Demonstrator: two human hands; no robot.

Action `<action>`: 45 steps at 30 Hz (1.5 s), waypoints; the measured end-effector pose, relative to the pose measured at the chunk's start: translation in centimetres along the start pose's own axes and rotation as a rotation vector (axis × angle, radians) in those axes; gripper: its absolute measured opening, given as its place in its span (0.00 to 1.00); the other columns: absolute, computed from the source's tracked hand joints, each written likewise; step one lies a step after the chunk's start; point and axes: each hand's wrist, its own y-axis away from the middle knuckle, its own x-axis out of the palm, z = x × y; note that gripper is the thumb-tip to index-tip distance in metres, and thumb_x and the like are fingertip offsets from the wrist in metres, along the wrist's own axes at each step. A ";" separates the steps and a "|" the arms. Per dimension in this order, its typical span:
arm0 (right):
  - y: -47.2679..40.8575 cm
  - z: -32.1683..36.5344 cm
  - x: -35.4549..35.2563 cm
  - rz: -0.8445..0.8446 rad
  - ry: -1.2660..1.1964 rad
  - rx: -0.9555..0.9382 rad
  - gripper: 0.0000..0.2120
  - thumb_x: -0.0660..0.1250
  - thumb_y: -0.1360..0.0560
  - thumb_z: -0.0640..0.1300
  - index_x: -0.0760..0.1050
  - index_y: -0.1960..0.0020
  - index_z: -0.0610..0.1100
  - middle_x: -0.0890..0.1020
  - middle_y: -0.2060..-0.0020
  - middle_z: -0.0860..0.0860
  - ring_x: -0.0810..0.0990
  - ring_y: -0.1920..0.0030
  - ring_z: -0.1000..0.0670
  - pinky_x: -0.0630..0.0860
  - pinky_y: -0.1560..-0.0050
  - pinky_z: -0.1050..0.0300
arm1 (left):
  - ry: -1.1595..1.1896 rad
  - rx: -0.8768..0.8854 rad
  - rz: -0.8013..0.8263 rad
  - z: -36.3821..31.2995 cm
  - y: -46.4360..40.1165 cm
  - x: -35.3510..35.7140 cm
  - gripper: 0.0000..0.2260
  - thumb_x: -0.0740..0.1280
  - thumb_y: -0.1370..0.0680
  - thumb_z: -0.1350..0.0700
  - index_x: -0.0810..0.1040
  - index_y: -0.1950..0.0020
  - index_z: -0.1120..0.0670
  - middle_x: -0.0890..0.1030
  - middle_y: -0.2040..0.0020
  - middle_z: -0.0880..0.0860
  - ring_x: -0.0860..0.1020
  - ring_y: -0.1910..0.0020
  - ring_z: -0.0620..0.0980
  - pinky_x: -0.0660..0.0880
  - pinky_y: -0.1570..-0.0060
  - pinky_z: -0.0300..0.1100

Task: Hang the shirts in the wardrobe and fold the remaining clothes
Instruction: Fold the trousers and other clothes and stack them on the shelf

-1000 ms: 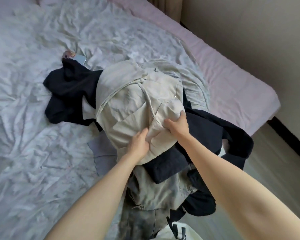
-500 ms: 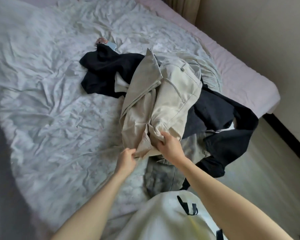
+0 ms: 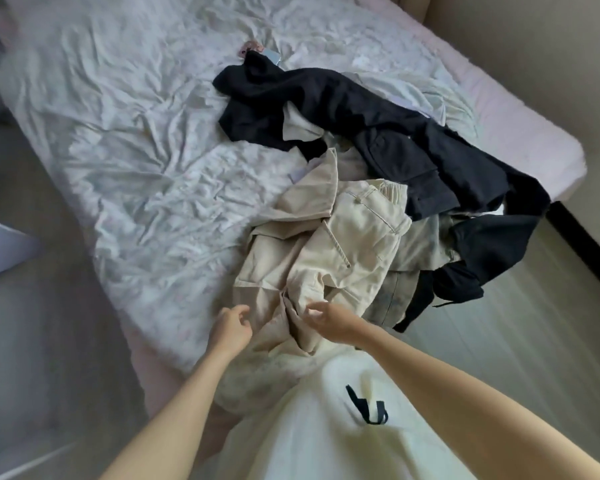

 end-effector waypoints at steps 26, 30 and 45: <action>-11.2 -11.2 -20.4 -0.567 -0.694 0.303 0.15 0.60 0.24 0.43 0.71 0.39 0.43 0.79 0.64 0.49 0.75 0.65 0.51 0.74 0.62 0.58 | -0.211 0.411 0.088 -27.4 -11.4 11.7 0.42 0.66 0.25 0.45 0.42 0.24 0.58 0.49 0.24 0.60 0.51 0.25 0.56 0.55 0.29 0.46; -12.6 -10.5 -20.3 -0.528 -0.680 0.366 0.15 0.64 0.27 0.52 0.68 0.44 0.45 0.75 0.57 0.51 0.73 0.57 0.51 0.67 0.59 0.58 | 0.117 0.287 0.048 -26.8 -12.7 9.0 0.16 0.62 0.21 0.56 0.69 0.34 0.57 0.79 0.42 0.59 0.77 0.43 0.60 0.70 0.50 0.45; 0.5 -4.9 -12.4 -0.897 -0.756 0.122 0.09 0.55 0.25 0.40 0.60 0.64 0.47 0.66 0.65 0.53 0.64 0.67 0.55 0.62 0.66 0.61 | 0.390 0.473 -0.172 -20.8 -3.7 -1.8 0.12 0.62 0.21 0.56 0.76 0.48 0.65 0.81 0.53 0.61 0.79 0.53 0.56 0.65 0.63 0.35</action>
